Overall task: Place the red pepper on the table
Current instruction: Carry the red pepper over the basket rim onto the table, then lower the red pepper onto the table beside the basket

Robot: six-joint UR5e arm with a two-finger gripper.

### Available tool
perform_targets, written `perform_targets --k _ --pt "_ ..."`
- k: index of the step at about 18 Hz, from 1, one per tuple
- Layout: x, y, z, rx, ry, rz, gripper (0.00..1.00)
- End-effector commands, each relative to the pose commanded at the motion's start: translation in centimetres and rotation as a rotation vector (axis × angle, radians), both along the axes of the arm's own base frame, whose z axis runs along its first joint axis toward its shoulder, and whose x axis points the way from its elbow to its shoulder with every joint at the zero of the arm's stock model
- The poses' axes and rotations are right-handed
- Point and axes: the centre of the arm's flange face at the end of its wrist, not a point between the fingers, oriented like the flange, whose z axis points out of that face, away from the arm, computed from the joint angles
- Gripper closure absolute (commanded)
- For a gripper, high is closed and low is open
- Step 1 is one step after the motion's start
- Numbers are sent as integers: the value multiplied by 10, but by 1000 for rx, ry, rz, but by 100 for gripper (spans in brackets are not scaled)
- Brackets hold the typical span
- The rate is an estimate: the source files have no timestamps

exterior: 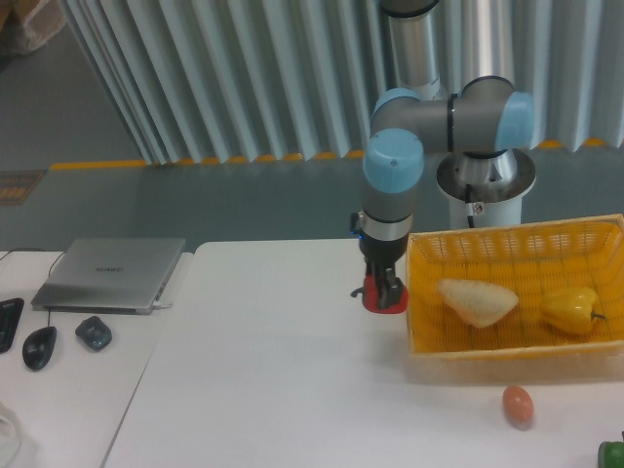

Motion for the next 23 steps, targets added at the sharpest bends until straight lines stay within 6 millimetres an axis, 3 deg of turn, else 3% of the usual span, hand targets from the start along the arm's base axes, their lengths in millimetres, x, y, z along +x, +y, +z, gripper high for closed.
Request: perform_targets --k 2,10,18,23 --pt "9 5 -10 -19 1 -15 58" --pt "14 1 -15 -86 130 -59 58" --pt "31 2 -39 -162 180 -38 58" --pt "39 6 -43 -180 189 7 57"
